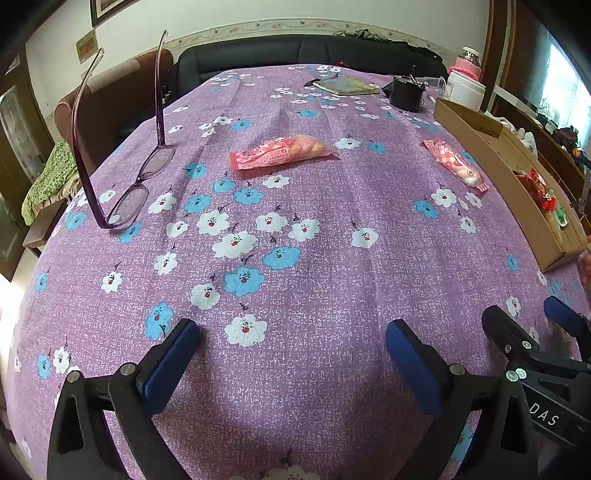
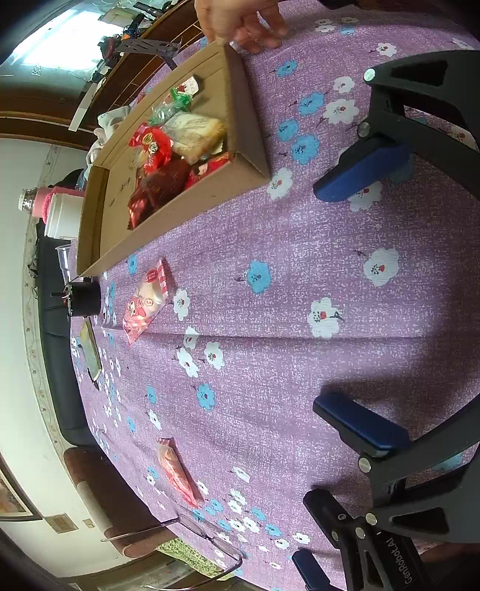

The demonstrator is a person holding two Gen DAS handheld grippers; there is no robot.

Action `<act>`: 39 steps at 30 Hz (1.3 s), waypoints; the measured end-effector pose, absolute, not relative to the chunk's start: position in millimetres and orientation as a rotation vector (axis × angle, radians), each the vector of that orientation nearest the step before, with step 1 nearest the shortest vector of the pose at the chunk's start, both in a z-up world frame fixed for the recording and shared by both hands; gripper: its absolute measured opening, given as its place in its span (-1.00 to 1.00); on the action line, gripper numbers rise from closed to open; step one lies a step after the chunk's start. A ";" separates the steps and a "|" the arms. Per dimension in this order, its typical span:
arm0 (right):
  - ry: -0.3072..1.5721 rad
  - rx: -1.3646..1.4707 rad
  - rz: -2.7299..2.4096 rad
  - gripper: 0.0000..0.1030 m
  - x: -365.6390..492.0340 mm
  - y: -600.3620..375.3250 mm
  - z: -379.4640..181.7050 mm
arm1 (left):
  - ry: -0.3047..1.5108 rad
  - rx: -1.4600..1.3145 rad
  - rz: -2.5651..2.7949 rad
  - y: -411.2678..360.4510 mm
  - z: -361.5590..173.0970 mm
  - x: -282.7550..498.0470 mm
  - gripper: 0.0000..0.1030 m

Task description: Organize snacks

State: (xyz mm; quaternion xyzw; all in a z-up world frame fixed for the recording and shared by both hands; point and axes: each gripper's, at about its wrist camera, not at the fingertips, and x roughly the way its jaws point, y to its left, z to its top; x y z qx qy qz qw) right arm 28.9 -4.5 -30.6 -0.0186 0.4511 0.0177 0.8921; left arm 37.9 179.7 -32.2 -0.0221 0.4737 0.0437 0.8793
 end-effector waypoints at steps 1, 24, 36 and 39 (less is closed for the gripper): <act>0.936 -0.039 0.037 1.00 29.1 -4.6 -30.5 | 0.988 -0.046 0.091 179.8 -32.2 38.4 0.99; 0.936 -0.039 0.037 1.00 28.2 -4.7 -30.8 | 0.986 -0.048 0.093 178.7 -33.4 37.5 0.99; 0.935 -0.039 0.037 1.00 28.3 -4.9 -30.9 | 0.986 -0.049 0.094 178.5 -33.6 37.7 0.99; 0.934 -0.039 0.037 1.00 28.8 -4.9 -30.7 | 0.986 -0.049 0.094 178.5 -33.7 37.5 0.99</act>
